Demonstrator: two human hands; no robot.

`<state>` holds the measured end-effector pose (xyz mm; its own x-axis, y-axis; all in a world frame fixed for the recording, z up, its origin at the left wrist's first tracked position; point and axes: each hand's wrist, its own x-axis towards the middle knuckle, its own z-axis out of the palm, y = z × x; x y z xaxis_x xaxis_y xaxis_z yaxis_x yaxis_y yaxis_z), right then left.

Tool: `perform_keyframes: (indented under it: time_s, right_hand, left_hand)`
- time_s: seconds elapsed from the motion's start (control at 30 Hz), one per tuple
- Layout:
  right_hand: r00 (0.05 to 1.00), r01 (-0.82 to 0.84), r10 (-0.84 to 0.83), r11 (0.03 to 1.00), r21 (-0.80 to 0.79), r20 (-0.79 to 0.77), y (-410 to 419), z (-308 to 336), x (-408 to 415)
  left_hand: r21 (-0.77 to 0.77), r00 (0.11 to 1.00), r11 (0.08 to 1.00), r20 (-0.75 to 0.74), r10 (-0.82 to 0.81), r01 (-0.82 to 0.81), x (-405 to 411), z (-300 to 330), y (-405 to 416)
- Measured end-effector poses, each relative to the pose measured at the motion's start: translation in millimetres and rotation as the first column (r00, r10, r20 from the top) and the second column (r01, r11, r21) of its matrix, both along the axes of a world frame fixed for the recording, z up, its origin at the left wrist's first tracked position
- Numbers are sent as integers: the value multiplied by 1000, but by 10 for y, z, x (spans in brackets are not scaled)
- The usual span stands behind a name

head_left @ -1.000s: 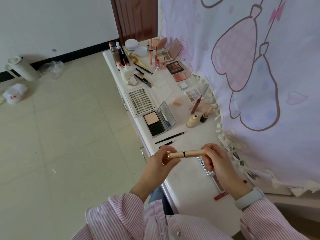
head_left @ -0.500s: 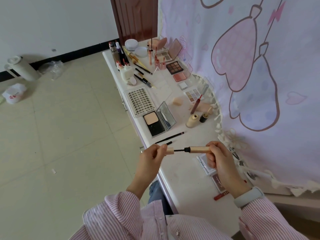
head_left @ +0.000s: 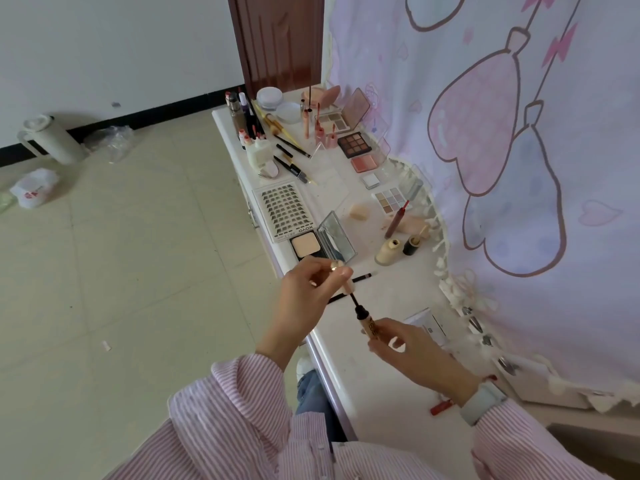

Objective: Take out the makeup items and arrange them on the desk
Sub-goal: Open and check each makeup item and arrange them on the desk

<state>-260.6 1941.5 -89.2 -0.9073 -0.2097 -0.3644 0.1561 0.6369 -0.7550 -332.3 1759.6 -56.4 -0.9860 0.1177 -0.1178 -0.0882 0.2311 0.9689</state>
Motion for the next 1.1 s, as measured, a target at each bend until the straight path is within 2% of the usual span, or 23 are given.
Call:
perform_keyframes:
  time_s: [0.17, 0.27, 0.33, 0.43, 0.53, 0.7, 1.1]
  right_hand:
    - [941, 293, -288, 956, 4, -176, -58, -217, -160]
    - [839, 495, -491, 868, -46, -234, 26, -277, -277]
    - [778, 567, -572, 817, -101, -259, 116, -309, -368]
    - [754, 616, -593, 788, -8, -283, 271, -384, -566]
    - [753, 641, -593, 759, 113, -284, 408, -489, -763]
    - [756, 650, -582, 720, 243, -299, 511, -639, -949]
    - [769, 634, -551, 722, 276, -324, 502, -700, -1050]
  left_hand:
    - [-61, 994, 996, -90, -63, 57, -154, -19, 86]
    - [-200, 998, 979, -60, 17, -28, -131, -230, 61]
    - [-349, 999, 936, -29, 45, -52, -52, -442, 54]
    - [-540, 992, 840, 123, 26, 45, 118, -755, 74]
    - [-611, 966, 778, 257, 20, 147, 237, -982, 103]
    - [-716, 944, 645, 328, -27, 268, 278, -1147, 147]
    - [-702, 912, 612, 401, -83, 365, 280, -1270, 80]
